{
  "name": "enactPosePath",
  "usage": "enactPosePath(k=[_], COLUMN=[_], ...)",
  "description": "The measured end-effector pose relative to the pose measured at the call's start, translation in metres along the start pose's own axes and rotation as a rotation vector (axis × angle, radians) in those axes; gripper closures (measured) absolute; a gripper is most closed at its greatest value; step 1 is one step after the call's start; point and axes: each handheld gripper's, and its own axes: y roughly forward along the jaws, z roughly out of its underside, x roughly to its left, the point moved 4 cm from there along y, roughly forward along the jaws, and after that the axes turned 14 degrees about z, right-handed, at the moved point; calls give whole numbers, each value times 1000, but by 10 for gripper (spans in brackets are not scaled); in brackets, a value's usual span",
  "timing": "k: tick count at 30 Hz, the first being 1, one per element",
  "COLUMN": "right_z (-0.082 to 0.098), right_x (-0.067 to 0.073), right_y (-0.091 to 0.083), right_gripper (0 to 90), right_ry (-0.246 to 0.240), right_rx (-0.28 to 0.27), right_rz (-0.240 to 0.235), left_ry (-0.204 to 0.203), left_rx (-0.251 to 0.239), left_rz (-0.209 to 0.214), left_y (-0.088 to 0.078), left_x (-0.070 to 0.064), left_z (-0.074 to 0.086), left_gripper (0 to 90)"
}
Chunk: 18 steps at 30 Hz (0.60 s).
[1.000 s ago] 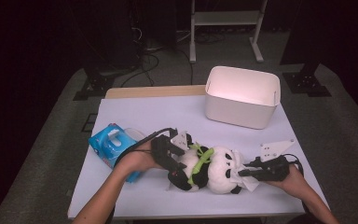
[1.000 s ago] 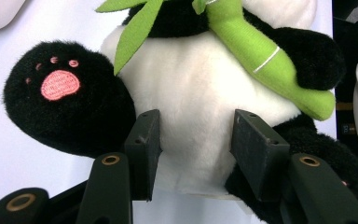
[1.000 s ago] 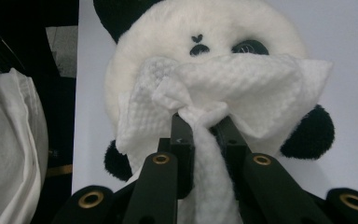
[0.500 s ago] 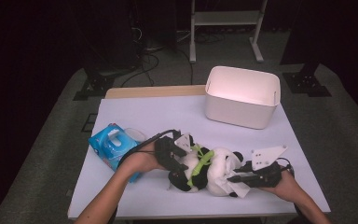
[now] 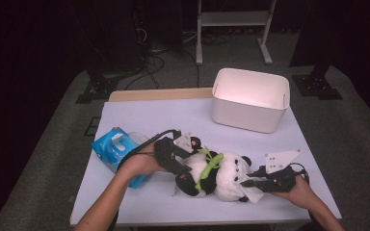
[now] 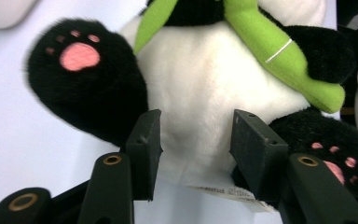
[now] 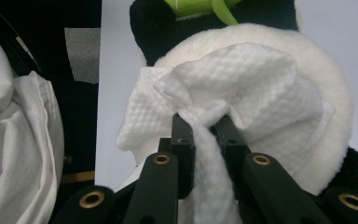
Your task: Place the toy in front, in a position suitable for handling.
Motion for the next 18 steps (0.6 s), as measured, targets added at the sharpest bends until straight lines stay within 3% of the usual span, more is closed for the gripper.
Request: enactPosePath(k=[7, 18], right_z=[0, 12], right_x=[-4, -16], right_y=[0, -9], right_gripper=[807, 809], right_ry=[-12, 26], right_rx=[19, 26], right_rz=[6, 40], left_ry=[-10, 10], left_rx=[-47, -64], left_rz=[24, 52], left_y=[9, 20], left_x=[-1, -4], left_z=[0, -12], left_gripper=[537, 542])
